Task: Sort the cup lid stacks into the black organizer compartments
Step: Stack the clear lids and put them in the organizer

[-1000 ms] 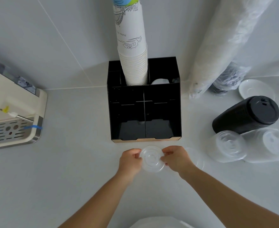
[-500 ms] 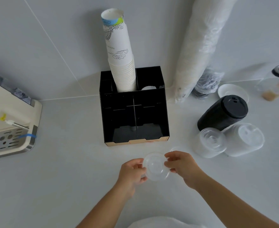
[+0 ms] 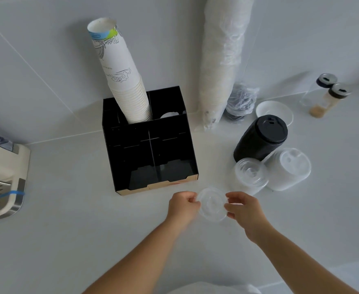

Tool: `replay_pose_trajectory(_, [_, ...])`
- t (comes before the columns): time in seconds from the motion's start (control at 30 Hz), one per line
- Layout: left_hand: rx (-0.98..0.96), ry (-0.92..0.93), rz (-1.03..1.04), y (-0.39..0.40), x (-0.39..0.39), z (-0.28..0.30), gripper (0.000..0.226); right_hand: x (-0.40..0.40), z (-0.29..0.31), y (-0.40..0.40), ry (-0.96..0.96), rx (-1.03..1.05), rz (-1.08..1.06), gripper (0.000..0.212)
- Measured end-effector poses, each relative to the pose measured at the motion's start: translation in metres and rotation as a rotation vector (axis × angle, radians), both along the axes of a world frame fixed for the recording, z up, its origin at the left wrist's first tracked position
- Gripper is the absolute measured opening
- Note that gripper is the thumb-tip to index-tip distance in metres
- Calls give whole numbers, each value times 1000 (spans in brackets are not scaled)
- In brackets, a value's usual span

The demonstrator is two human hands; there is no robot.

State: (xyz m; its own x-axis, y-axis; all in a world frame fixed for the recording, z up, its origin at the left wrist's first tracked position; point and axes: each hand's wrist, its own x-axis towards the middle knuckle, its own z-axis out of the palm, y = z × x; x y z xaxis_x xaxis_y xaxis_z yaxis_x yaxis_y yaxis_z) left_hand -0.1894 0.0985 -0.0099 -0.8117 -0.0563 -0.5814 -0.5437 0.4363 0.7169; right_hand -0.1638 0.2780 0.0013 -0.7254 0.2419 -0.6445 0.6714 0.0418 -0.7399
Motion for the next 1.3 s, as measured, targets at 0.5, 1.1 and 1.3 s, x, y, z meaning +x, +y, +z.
replay_pose_trajectory(0.5, [-152, 40, -165, 18, -26, -17, 17, -5, -23, 5, -99, 129, -67, 25])
replay_pose_trajectory(1.1, [32, -71, 35, -11, -9, -3, 14, -1, -12, -6, -65, 22, 19, 23])
replay_pose_trajectory(1.3, [111, 8, 140, -32, 7, 27, 23, 0, 16, -17, 35, 0, 46, 21])
